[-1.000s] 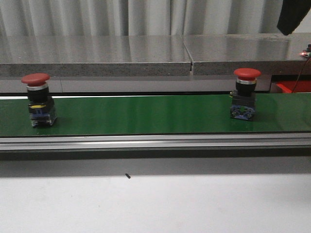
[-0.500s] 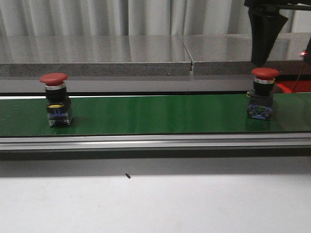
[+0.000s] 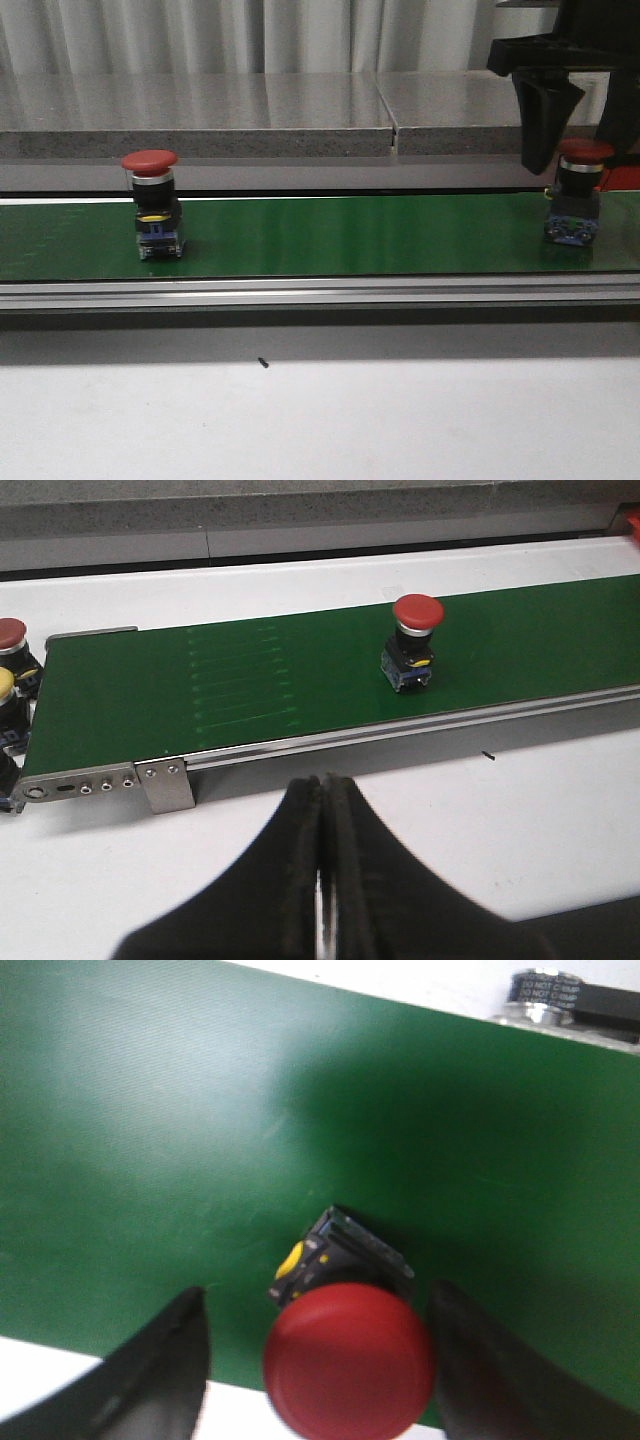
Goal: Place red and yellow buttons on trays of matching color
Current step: 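Lower the right gripper onto the leading red button and grasp it, then carry the red button onto the red tray and open the right gripper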
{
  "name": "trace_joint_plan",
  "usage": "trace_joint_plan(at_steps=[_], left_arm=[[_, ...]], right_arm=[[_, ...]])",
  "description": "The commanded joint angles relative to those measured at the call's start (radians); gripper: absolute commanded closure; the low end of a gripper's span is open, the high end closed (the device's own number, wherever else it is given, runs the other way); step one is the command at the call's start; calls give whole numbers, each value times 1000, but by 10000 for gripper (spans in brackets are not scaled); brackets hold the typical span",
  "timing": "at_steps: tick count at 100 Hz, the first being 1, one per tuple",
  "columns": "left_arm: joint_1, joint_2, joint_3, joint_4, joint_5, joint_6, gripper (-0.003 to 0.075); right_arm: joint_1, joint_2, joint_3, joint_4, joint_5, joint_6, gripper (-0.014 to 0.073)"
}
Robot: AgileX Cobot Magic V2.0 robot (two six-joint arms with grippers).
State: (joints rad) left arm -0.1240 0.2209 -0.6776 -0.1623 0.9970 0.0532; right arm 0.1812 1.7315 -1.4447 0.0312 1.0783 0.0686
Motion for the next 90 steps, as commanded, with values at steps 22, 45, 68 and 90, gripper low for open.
trace_joint_plan(at_steps=[22, 45, 68, 90], left_arm=[[-4, 15, -21, -15, -63, -9, 741], [-4, 15, -21, -15, -63, -9, 741], [-4, 15, -21, -15, -63, -9, 741], [-4, 15, -21, -15, -63, -9, 741]], right_arm=[[-51, -40, -32, -15, -21, -11, 391], [-96, -84, -65, -18, -31, -21, 390], [-229, -84, -177, -18, 7, -69, 390], [-378, -78, -201, -18, -9, -74, 390]])
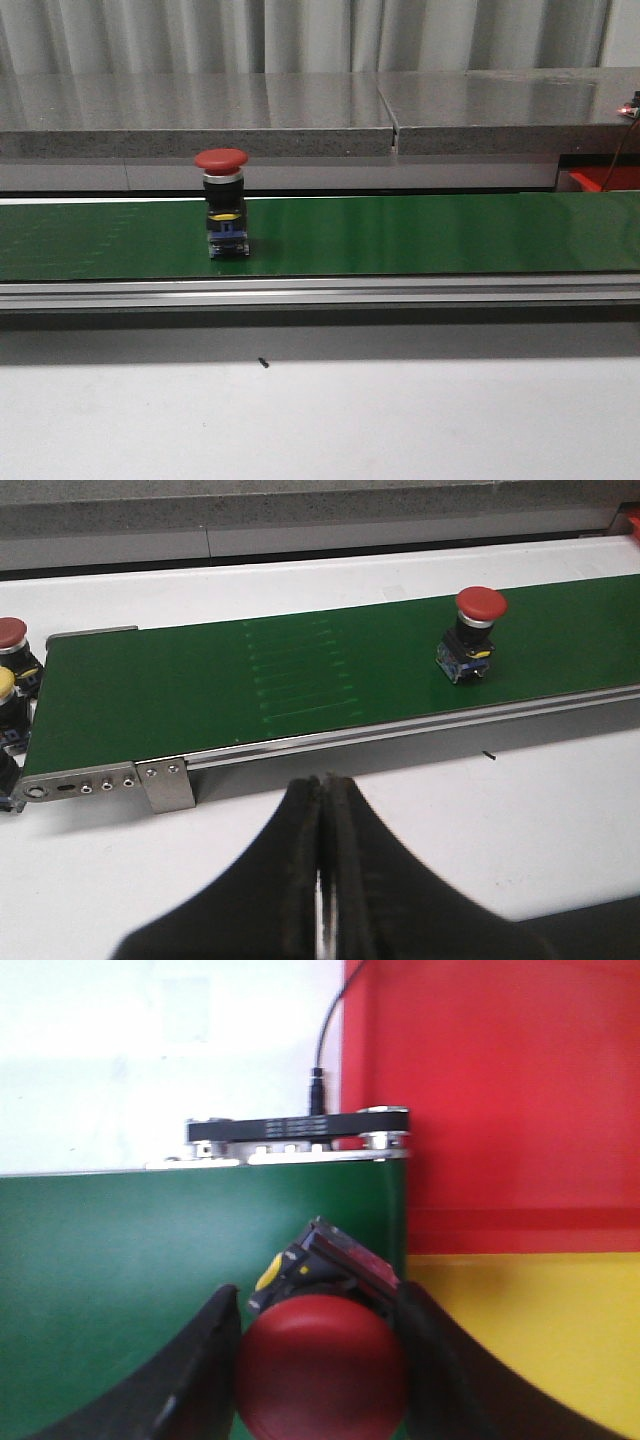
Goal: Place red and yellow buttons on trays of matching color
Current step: 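Carry the red button onto the red tray and open the right gripper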
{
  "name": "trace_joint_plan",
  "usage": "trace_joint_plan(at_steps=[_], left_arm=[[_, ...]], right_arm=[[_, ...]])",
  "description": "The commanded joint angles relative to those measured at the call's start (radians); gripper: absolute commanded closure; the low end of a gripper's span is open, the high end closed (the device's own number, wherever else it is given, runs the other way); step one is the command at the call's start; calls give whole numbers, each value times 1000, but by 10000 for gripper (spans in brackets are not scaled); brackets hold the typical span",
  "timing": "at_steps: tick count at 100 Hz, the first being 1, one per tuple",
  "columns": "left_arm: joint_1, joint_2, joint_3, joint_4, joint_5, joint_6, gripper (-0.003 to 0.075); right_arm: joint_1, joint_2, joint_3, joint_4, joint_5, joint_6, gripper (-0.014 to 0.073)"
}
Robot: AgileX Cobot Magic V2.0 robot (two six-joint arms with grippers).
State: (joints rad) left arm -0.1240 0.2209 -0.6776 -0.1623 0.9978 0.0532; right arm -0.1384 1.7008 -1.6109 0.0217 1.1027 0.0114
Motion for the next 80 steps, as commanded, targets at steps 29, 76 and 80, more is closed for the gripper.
trace_joint_plan(at_steps=[29, 76, 80], left_arm=[[-4, 15, -21, -15, -64, -9, 741], [-4, 15, -21, -15, -64, -9, 741], [-4, 15, -21, -15, -64, -9, 741]], right_arm=[[-205, 23, -36, -8, -106, -31, 390], [-227, 330, -241, 90, -124, -76, 390], [-227, 353, -261, 90, -116, -84, 390]])
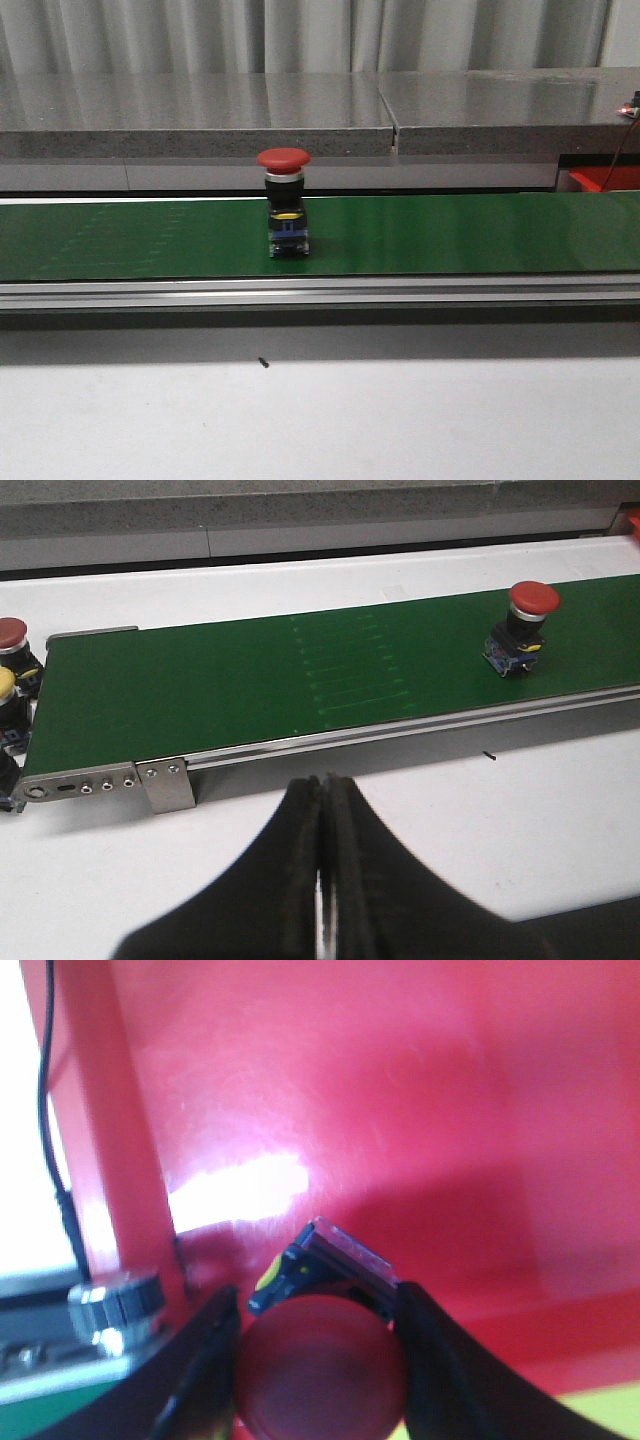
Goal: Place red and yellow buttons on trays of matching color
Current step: 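Carry the red button onto the red tray and open the right gripper, then return the right gripper to the belt and grasp the second red button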
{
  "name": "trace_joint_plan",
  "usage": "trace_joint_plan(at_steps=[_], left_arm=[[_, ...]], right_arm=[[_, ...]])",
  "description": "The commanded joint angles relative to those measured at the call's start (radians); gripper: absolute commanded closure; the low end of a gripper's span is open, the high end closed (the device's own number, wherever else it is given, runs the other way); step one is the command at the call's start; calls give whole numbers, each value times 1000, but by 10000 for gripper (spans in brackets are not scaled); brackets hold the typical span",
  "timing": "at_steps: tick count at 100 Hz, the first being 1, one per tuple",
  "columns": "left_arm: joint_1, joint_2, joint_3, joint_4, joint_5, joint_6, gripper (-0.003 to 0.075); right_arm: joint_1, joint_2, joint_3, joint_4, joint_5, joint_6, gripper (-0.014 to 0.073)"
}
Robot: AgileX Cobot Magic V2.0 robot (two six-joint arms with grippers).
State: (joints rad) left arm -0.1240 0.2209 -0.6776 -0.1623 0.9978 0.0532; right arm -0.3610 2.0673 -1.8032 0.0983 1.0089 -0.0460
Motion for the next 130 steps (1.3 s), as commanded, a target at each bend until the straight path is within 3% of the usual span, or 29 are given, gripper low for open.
trace_joint_plan(at_steps=[1, 11, 18, 33, 39, 71, 104, 130], left_arm=[[-4, 15, -21, -15, -64, -9, 741], [-4, 15, -21, -15, -64, -9, 741], [-4, 15, -21, -15, -64, -9, 741], [-4, 15, -21, -15, -64, -9, 741], [-4, 15, -21, -15, -64, -9, 741], [-4, 15, -21, -15, -64, -9, 741], [-4, 15, -21, -15, -64, -9, 741], [-4, 15, -21, -15, -64, -9, 741]], right_arm=[[-5, -10, -72, 14, -22, -28, 390], [-5, 30, -101, 14, 1, -42, 384], [-5, 38, -102, 16, 4, -45, 335], [-5, 36, -102, 17, 0, -51, 31], [-5, 31, -102, 17, -7, -51, -30], [0, -88, -98, 36, 17, -55, 95], [5, -242, -84, 89, 98, -72, 95], [16, -415, 68, 133, 84, -88, 95]])
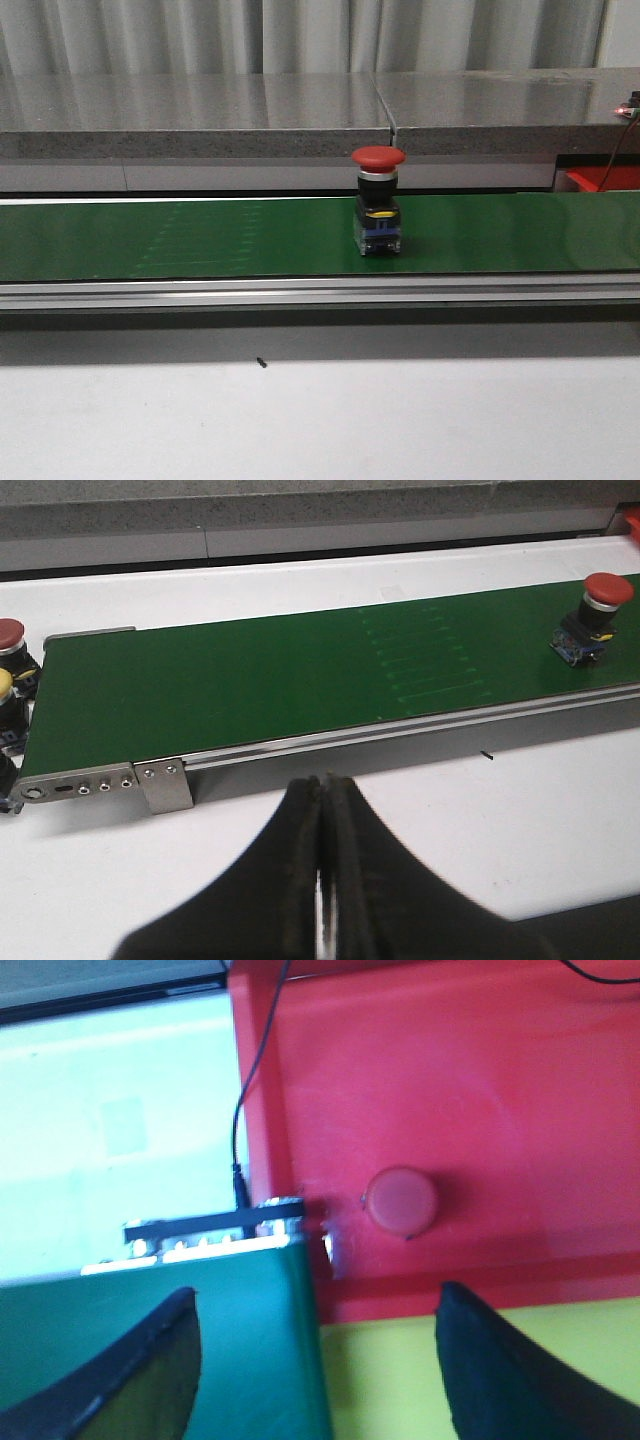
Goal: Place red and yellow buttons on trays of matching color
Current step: 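Return the right gripper to the belt and grasp the second red button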
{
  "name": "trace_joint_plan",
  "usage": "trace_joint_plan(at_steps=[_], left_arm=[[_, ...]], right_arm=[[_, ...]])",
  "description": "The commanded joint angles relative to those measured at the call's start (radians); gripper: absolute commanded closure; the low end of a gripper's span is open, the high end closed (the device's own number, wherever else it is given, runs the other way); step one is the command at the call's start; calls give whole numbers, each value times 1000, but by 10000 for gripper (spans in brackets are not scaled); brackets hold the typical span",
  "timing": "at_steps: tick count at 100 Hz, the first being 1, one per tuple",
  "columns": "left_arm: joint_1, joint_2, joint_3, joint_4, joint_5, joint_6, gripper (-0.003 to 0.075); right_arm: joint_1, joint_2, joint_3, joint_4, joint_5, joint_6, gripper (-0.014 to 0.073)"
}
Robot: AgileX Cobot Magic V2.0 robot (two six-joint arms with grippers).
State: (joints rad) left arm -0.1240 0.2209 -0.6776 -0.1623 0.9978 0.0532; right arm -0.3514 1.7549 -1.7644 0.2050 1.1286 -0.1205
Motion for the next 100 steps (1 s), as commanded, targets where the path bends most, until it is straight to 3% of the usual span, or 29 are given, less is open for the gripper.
trace_joint_plan(at_steps=[1, 31, 41, 56, 100], left_arm=[[-4, 15, -21, -15, -64, -9, 741], [-4, 15, -21, -15, -64, -9, 741], [-4, 15, -21, -15, -64, -9, 741], [-4, 15, -21, -15, -64, -9, 741], [-4, 15, -21, -15, -64, -9, 741]], right_arm=[[8, -112, 34, 26, -39, -15, 95], [141, -247, 213, 29, -29, -24, 95], [205, -252, 221, 33, 15, -76, 82], [281, -252, 221, 56, 40, -159, -8], [525, -242, 221, 70, 102, -172, -9]])
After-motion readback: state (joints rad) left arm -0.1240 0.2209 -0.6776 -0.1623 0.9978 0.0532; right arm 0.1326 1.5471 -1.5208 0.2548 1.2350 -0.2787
